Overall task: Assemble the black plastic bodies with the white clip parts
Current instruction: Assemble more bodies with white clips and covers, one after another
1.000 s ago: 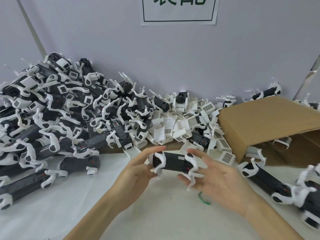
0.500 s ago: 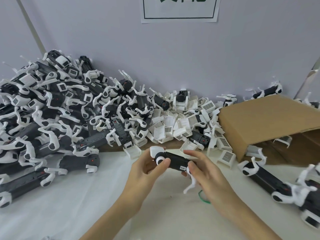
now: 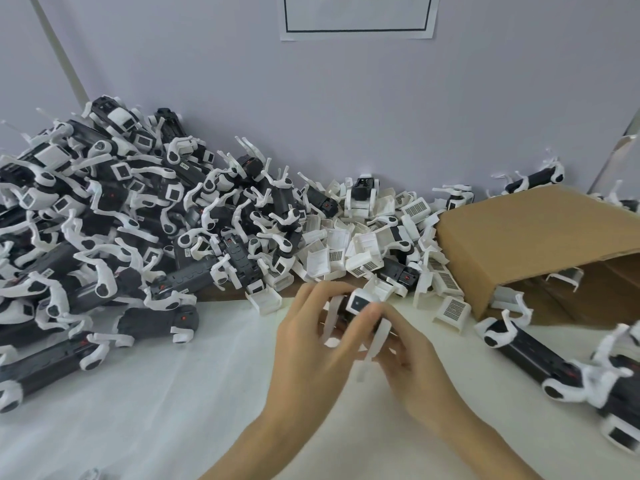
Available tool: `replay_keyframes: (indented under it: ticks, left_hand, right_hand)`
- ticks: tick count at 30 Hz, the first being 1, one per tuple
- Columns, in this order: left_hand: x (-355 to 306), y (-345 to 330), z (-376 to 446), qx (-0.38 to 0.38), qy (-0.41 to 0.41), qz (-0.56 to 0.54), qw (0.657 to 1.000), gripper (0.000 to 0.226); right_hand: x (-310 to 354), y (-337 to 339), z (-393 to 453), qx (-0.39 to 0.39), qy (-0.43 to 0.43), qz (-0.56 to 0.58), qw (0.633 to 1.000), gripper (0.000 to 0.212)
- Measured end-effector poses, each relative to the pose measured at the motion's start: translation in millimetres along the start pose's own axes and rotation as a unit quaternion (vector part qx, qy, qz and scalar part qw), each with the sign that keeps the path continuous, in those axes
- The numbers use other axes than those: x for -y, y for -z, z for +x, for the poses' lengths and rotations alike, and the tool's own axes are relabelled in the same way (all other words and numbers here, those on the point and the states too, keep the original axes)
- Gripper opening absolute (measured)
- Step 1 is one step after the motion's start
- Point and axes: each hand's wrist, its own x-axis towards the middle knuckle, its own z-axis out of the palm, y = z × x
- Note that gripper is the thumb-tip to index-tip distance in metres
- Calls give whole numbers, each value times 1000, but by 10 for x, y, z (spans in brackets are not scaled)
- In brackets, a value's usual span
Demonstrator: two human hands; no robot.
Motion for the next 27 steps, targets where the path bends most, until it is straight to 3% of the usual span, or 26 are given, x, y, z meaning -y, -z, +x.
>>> replay_keyframes:
  ticks: [6,9,13,15,17,20,23,27]
  left_hand:
    - [-55,140,127,58,82,-121,987,32]
    - [-26,151,150,63,67,-86,992,24]
    - [51,212,206,61,43,-50,996,36]
    - [103,245,221,77,19,22,997,32]
    - [132,248,199,98,4,111,989,48]
    - [217,241,208,112,10,124,986,57]
    - [296,400,296,179,47,19,983,55]
    - [378,570,334,241,25,-61,968,60]
  right_hand:
    - [-21,50,51,-28,-7,14,999,61]
    - [-31,51,46,-32,-4,10,999,58]
    - [-23,53,45,-44,4,14,999,56]
    - [-24,53,53,-62,10,11,998,52]
    - [-24,61,50,-81,16,-10,996,46]
    - [-1,109,49,-41,8,-24,999,52]
    - [15,221,70,20,-37,14,999,74]
    - [65,319,86,75,-61,-25,995,83]
